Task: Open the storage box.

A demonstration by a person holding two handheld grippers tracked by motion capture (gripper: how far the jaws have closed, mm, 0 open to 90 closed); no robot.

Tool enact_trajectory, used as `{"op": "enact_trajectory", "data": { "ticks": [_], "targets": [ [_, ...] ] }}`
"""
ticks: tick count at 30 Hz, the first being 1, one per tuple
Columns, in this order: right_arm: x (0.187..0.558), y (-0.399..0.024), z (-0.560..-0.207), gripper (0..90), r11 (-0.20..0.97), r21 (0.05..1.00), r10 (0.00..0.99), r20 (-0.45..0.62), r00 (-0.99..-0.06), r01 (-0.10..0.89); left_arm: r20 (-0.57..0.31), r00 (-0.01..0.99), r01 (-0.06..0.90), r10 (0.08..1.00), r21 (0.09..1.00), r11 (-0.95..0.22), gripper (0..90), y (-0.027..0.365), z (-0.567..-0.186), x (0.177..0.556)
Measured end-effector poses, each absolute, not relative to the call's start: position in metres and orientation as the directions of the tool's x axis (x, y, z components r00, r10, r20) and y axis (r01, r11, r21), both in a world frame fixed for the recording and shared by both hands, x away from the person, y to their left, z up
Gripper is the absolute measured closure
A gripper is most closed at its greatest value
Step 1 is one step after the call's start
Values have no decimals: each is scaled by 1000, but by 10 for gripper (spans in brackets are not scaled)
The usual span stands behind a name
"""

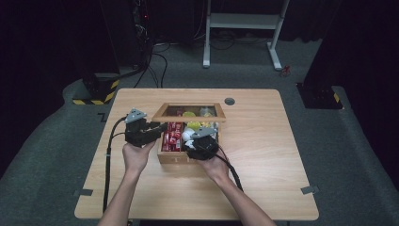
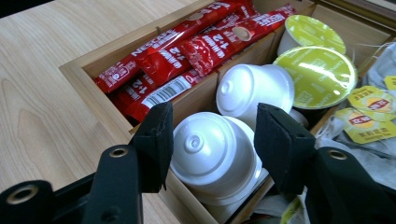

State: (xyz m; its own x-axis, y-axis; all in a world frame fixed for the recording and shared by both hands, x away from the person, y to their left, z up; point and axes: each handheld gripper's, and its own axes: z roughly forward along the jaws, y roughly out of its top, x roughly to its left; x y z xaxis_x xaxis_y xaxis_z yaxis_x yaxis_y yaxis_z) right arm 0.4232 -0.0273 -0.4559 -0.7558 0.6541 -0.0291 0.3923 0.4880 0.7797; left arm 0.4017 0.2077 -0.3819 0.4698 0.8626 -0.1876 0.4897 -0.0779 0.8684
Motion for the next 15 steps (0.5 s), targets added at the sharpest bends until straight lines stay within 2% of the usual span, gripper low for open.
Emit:
{"op": "enact_trajectory", "data": {
  "ticks": [13, 15],
  "targets": [
    [427, -21, -457, 429, 515, 754, 644, -25, -765, 408, -190, 471, 492, 862, 867, -78, 597, 208, -382, 402],
    [428, -26, -458, 397, 504, 755, 647, -8, -763, 419, -187, 470, 491, 863, 868, -79, 597, 207, -382, 402]
  ]
}}
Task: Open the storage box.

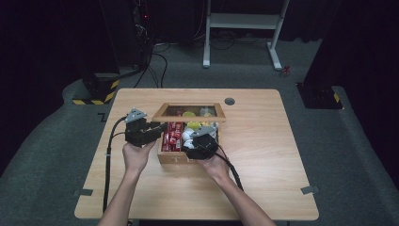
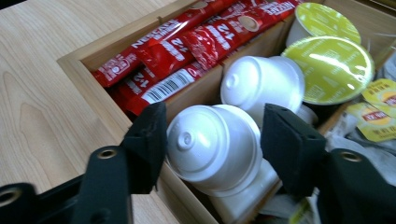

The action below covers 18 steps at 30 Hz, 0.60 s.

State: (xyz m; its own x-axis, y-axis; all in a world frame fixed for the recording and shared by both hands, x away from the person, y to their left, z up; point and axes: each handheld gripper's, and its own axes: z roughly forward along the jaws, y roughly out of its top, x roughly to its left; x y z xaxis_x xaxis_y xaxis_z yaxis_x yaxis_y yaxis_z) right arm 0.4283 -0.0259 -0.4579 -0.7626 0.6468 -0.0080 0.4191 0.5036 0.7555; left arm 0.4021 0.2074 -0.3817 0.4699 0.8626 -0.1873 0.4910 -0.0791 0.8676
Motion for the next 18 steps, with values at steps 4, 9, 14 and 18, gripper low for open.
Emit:
{"op": "enact_trajectory", "data": {
  "ticks": [4, 9, 14, 18],
  "targets": [
    [433, -31, -460, 356, 490, 756, 645, 20, -764, 434, -186, 470, 490, 863, 868, -79, 597, 207, -382, 402],
    [438, -30, -463, 340, 478, 761, 633, 47, -773, 438, -186, 471, 490, 862, 868, -81, 597, 207, -381, 402],
    [442, -27, -465, 333, 479, 758, 626, 58, -778, 442, -186, 470, 488, 863, 869, -78, 597, 207, -381, 402],
    [444, -28, -466, 420, 469, 755, 609, 98, -787, 457, -183, 471, 485, 863, 871, -80, 598, 207, -380, 402]
  ]
}}
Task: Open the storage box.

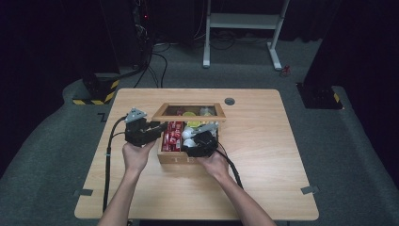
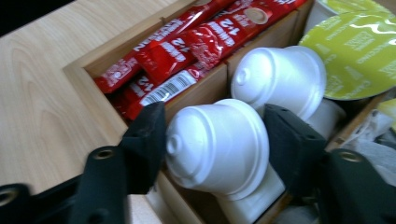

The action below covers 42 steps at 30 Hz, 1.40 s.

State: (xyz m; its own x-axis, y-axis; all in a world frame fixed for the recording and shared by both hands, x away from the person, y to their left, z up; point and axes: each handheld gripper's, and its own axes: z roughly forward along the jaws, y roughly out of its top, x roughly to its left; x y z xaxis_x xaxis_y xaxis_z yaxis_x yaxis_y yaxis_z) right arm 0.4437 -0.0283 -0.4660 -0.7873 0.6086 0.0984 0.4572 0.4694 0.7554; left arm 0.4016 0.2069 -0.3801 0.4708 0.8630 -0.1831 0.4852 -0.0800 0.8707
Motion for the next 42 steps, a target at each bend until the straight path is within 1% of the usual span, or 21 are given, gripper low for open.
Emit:
{"op": "enact_trajectory", "data": {
  "ticks": [15, 23, 32, 42],
  "targets": [
    [439, -29, -464, 436, 460, 761, 616, 97, -781, 458, -178, 471, 482, 864, 872, -83, 598, 206, -380, 402],
    [435, -31, -458, 437, 445, 784, 617, 82, -783, 433, -179, 471, 484, 864, 871, -83, 599, 206, -381, 402],
    [429, -40, -446, 437, 417, 812, 621, 74, -780, 409, -172, 473, 482, 864, 871, -91, 598, 205, -381, 402],
    [425, -53, -440, 438, 412, 817, 635, 58, -770, 402, -175, 473, 483, 864, 872, -87, 599, 205, -381, 402]
  ]
}}
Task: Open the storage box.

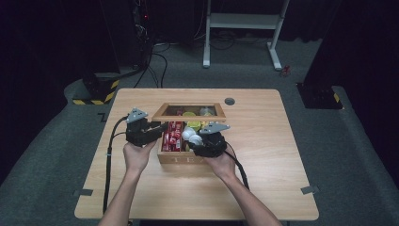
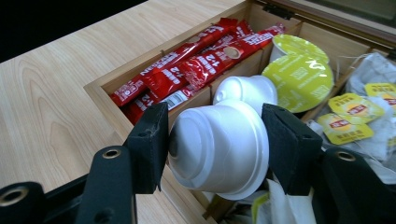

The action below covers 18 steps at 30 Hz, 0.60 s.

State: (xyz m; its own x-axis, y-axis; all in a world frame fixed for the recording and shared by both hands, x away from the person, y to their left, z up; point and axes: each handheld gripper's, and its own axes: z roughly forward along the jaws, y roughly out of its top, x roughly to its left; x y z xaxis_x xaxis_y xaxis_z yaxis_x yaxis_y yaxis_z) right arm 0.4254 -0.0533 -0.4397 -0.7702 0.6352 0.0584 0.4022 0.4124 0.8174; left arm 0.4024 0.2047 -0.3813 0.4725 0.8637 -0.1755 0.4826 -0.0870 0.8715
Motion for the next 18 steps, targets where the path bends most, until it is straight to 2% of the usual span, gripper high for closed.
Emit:
{"op": "enact_trajectory", "data": {
  "ticks": [18],
  "targets": [
    [422, -86, -429, 438, 375, 833, 675, 56, -736, 407, -180, 471, 485, 863, 871, -83, 599, 204, -381, 403]
  ]
}}
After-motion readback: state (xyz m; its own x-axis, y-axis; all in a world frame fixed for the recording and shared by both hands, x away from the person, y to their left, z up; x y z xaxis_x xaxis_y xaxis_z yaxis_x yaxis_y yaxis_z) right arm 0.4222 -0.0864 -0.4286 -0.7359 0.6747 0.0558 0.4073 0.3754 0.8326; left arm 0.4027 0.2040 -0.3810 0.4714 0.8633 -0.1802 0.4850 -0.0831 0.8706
